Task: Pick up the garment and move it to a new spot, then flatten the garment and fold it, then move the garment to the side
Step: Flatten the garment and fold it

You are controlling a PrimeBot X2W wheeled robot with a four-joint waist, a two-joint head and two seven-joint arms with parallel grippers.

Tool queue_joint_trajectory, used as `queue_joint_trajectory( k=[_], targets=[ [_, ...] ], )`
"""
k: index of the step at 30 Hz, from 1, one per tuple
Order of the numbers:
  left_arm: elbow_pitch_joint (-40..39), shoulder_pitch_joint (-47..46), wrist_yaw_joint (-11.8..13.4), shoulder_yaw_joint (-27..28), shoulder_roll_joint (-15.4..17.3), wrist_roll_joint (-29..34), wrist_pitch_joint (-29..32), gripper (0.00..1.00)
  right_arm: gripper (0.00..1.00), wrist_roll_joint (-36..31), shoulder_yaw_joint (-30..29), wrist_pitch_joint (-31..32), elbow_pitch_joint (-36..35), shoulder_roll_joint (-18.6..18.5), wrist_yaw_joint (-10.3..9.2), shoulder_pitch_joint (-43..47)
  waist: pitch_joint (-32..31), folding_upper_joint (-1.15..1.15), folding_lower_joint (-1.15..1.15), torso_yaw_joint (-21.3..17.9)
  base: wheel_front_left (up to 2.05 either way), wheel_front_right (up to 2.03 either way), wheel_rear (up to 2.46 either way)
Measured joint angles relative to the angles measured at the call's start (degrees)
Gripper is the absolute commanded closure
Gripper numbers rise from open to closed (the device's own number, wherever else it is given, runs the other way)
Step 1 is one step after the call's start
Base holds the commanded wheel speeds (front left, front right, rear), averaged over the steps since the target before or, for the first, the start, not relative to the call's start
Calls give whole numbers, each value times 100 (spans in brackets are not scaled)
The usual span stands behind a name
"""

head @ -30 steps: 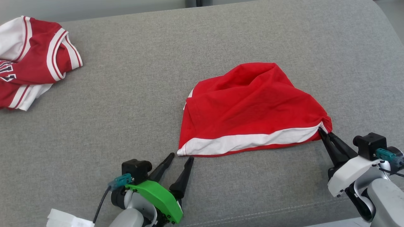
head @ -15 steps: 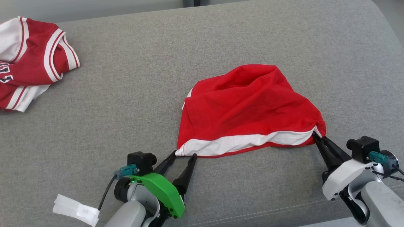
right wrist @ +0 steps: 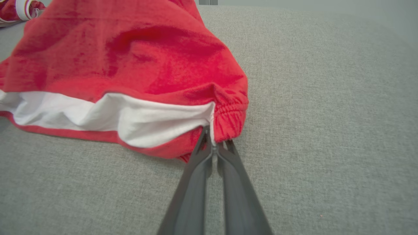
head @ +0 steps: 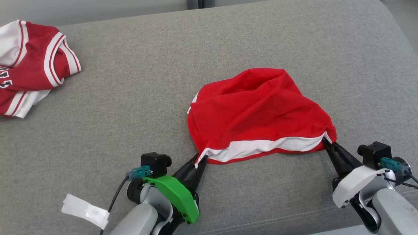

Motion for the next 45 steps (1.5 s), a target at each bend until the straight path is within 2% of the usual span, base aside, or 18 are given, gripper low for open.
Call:
queue_joint_trajectory(
  k=[2,3,12,17,21,26,35,37,40,43,45],
  targets=[
    [67,-5,0,-33,1,13,16,87,100,0,3,0,3,2,0,0,-14,0,0,4,0,0,0],
    [67,-5,0,-33,1,13,16,100,100,0,3,0,3,2,0,0,-14,0,0,4,0,0,0],
    [279,-21,35,-124,1,257,7,100,100,1,2,0,-3,24,0,-1,-94,0,0,23,0,0,0],
    [125,-49,116,226,1,255,-436,100,100,30,-63,0,-310,79,0,-87,-171,0,0,21,0,0,0],
    [-222,-184,116,564,18,248,-793,100,100,-2,-424,0,-892,77,0,-364,-269,0,0,-1,0,0,0],
    [-855,-257,125,1058,44,187,-899,100,100,-85,-907,-1,-1771,14,1,-642,-398,0,0,-51,0,0,0],
    [-2786,-468,108,1831,194,222,-901,100,100,-69,-1573,-10,-3532,-34,0,-684,-603,0,0,-140,0,0,0],
    [-3002,-626,108,1867,266,235,-901,100,100,22,-1321,-25,-3562,-176,0,-686,-618,0,0,-143,0,0,0],
    [-2954,-773,120,1889,386,198,-869,100,100,71,-523,115,-3261,-515,1,-692,-572,0,0,-141,0,0,0],
    [-2423,-981,261,1953,503,43,-438,100,100,391,297,626,-2758,-592,2,-1023,-481,0,0,-149,0,0,0],
    [-2054,-1253,378,2079,632,40,-227,100,100,375,549,891,-2465,-658,13,-1614,-401,0,0,-157,0,0,0]
  ],
)
